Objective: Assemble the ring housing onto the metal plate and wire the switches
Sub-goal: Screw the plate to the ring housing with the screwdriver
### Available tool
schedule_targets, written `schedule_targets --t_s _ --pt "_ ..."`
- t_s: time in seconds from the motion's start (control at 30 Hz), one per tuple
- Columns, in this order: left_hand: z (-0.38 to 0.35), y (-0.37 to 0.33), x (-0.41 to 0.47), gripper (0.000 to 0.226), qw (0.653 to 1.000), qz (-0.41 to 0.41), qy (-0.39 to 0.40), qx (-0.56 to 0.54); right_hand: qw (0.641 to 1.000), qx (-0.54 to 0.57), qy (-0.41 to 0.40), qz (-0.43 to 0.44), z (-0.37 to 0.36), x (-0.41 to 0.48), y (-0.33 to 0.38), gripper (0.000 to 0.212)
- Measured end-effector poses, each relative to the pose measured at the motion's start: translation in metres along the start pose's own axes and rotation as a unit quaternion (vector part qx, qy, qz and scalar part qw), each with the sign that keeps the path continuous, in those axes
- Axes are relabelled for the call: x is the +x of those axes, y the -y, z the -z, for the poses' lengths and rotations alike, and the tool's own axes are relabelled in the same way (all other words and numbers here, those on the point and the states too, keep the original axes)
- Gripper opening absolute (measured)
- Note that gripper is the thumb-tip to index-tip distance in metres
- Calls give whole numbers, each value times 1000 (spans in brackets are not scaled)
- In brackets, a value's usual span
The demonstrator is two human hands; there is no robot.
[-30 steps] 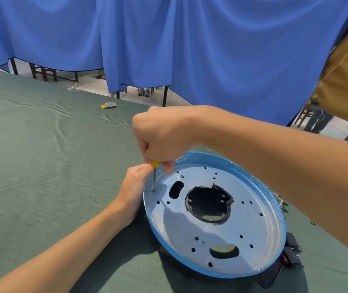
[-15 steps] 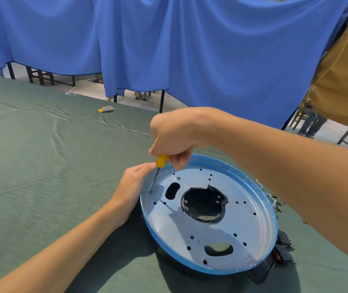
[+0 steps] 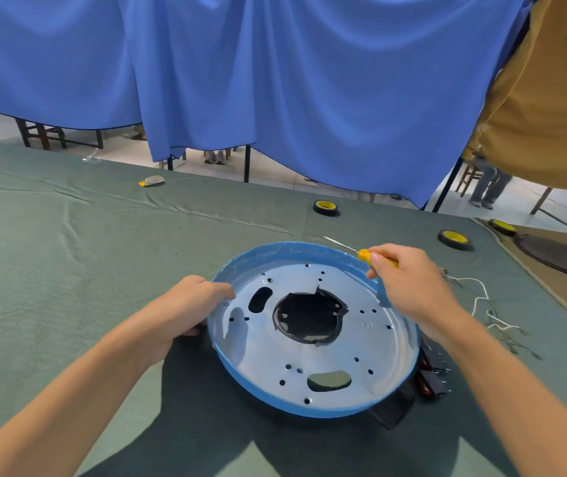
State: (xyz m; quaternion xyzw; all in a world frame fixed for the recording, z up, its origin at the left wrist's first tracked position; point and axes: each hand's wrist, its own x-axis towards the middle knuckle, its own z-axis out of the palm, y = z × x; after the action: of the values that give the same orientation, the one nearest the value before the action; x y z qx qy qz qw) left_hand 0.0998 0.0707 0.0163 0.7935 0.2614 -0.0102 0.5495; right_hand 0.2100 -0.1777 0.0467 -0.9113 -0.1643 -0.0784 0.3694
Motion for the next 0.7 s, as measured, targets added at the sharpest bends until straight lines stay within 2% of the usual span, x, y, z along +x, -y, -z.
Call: schedule_targets --t_s 0.13,0.33,0.5,0.7 --pt "-1 -3 -9 18 999 6 2 -49 994 85 -59 19 -9 -4 -9 25" --pt "7 -7 -21 26 976 21 71 -207 967 226 -107 -43 -6 -7 -19 24" --pt "3 -17 -25 29 972 1 53 -227 957 260 -118 -58 -3 -7 -21 20" --pt "-10 -26 -29 27 973 24 -10 -230 957 252 -120 -72 -3 -7 -18 24"
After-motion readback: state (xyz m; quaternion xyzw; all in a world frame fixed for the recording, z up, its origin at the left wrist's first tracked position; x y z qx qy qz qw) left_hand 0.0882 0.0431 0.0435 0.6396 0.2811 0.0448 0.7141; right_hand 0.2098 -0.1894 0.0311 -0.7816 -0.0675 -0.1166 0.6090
